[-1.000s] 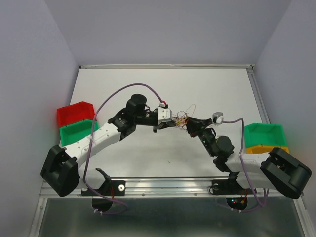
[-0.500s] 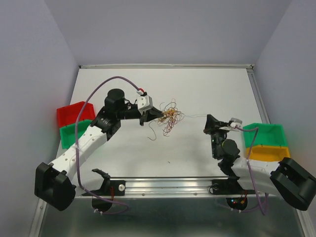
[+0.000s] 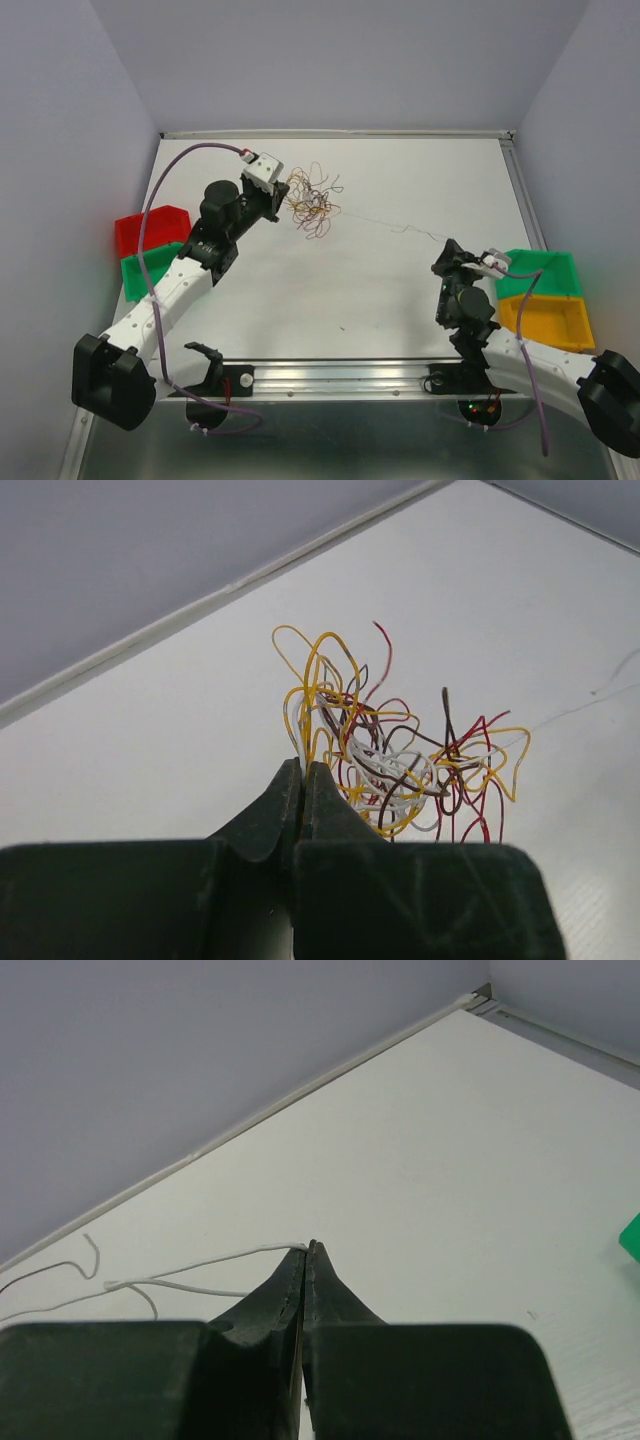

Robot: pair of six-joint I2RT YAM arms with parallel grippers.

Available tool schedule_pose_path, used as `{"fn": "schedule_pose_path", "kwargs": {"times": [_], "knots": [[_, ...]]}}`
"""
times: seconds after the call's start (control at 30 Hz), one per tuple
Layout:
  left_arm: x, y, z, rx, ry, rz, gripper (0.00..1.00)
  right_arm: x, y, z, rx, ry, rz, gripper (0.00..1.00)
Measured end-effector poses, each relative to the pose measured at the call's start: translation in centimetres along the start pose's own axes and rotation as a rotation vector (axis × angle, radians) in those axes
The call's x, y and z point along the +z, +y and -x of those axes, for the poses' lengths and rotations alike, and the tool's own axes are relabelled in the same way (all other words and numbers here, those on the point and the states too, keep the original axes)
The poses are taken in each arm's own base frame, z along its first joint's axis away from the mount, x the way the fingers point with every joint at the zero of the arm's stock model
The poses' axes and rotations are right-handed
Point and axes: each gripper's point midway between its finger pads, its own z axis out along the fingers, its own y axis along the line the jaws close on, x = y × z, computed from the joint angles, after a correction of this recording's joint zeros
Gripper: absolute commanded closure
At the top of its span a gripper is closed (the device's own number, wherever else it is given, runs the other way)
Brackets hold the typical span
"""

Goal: Untangle the cables

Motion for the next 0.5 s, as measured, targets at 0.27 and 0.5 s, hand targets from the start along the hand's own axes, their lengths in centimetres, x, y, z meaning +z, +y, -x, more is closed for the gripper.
{"fn": "schedule_pose_path", "kwargs": {"times": [0.27,0.5], "knots": [[-1.6,1.7,1.5,-0.037,-0.076,0.120,1.00,-0.3,0.3,0.9,0.019,-0.006,0.029,0.56],[-0.8,-2.9,1.0,0.007,-0.075,-0.157,1.00,-2.1,6.6,-3.6,-0.127,0.164,0.434,0.17]]}}
